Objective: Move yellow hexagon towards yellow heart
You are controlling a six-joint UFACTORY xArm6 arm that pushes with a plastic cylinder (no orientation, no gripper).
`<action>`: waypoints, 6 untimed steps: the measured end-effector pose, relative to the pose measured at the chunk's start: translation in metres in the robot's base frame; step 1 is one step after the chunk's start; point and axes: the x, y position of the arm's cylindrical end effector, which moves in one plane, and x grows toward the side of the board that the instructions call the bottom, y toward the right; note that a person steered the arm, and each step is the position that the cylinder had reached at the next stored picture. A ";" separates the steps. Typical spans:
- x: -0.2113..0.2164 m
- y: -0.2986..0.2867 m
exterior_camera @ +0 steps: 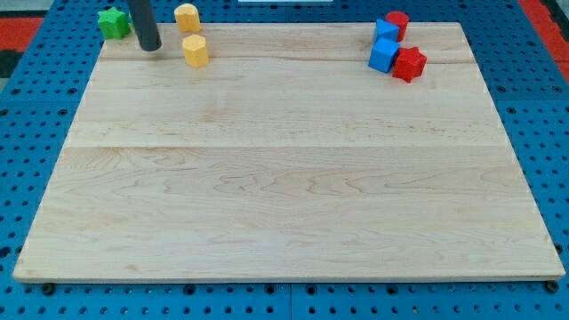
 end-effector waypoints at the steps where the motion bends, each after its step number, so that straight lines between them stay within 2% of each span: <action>1: 0.045 0.014; 2: 0.058 0.035; 6: -0.025 0.089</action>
